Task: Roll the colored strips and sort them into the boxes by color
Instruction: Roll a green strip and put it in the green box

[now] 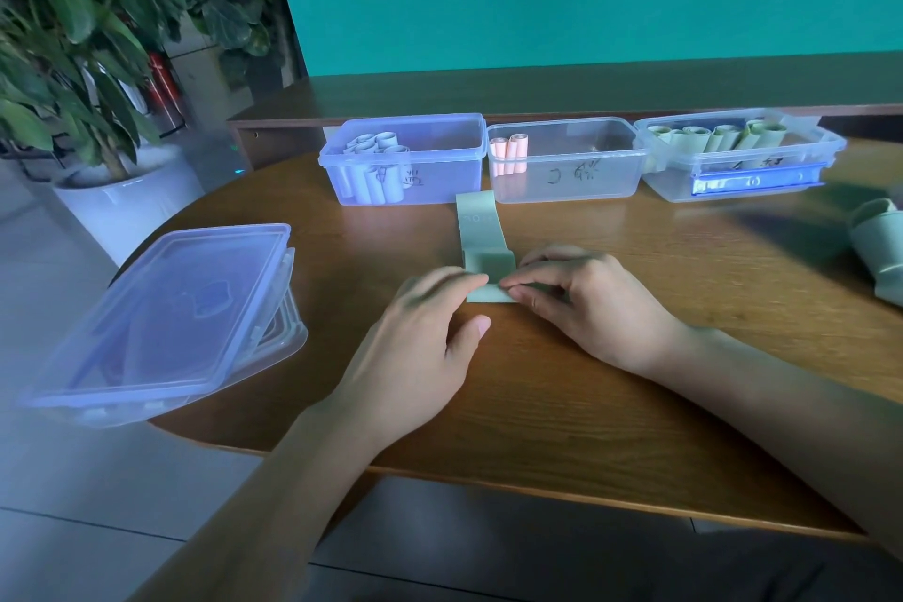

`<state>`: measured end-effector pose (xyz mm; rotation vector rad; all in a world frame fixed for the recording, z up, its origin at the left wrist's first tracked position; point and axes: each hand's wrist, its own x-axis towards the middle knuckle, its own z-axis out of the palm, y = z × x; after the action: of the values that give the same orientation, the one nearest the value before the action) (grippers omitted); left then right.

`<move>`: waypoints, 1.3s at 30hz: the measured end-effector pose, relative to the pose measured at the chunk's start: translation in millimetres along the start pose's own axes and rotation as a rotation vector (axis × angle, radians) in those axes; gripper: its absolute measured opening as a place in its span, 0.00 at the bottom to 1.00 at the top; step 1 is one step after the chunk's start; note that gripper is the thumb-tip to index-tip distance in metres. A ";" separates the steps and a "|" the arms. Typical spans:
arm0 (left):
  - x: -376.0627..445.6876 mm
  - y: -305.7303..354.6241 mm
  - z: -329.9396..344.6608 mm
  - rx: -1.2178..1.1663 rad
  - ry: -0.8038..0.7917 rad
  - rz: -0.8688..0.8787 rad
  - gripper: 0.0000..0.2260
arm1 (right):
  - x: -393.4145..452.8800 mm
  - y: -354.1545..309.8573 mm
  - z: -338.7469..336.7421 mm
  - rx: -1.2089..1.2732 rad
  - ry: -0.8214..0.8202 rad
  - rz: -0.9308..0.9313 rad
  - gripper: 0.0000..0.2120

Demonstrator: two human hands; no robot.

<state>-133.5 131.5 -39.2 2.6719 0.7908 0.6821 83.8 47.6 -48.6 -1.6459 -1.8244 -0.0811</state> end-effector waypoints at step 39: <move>19.3 0.4 5.3 -0.011 0.067 -0.057 0.26 | 21.7 28.8 4.9 0.054 -0.013 0.011 0.10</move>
<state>-116.4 141.5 -36.6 2.6182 0.8750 0.7631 108.2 74.4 -52.2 -1.6224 -1.8119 -0.0164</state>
